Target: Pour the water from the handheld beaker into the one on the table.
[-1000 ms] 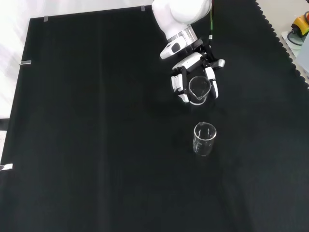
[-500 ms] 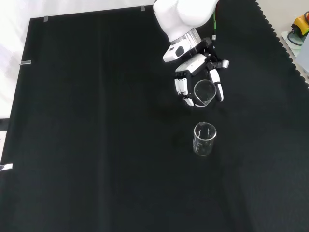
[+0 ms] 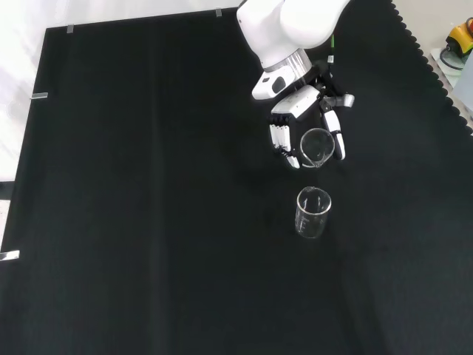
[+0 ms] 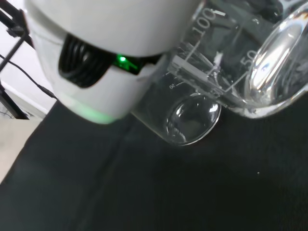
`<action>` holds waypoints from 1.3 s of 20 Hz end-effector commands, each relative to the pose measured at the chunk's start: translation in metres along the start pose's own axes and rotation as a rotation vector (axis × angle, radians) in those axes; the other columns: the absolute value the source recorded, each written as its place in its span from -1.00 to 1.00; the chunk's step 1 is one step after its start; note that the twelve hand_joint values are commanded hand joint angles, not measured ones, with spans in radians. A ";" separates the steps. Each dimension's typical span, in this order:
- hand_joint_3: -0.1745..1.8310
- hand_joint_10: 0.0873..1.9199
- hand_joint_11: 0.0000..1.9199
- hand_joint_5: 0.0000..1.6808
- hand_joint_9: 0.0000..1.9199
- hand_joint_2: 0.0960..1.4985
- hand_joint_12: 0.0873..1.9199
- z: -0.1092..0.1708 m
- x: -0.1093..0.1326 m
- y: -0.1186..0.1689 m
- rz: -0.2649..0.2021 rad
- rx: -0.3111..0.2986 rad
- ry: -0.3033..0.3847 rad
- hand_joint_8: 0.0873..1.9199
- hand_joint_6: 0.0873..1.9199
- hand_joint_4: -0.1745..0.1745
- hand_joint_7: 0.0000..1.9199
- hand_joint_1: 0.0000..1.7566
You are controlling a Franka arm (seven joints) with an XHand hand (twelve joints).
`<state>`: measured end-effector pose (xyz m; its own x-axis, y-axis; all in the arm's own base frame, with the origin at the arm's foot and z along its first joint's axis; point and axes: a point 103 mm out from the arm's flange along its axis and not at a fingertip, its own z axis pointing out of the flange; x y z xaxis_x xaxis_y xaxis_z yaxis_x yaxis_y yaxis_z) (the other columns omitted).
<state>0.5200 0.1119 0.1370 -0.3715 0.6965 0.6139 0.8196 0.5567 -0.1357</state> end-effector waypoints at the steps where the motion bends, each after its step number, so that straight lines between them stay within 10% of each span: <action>1: -0.27 -0.69 0.23 0.66 0.42 -0.23 -0.30 0.003 0.004 0.005 0.013 0.016 -0.031 -1.00 -0.71 -1.00 0.70 0.63; 26: -0.22 -0.62 0.26 0.67 0.46 -0.26 -0.31 -0.001 0.018 0.022 0.099 0.045 -0.172 -0.96 -0.70 -1.00 0.62 0.63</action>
<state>0.5320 0.1337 0.1453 -0.3592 0.8000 0.4805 0.8355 0.5051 -0.2163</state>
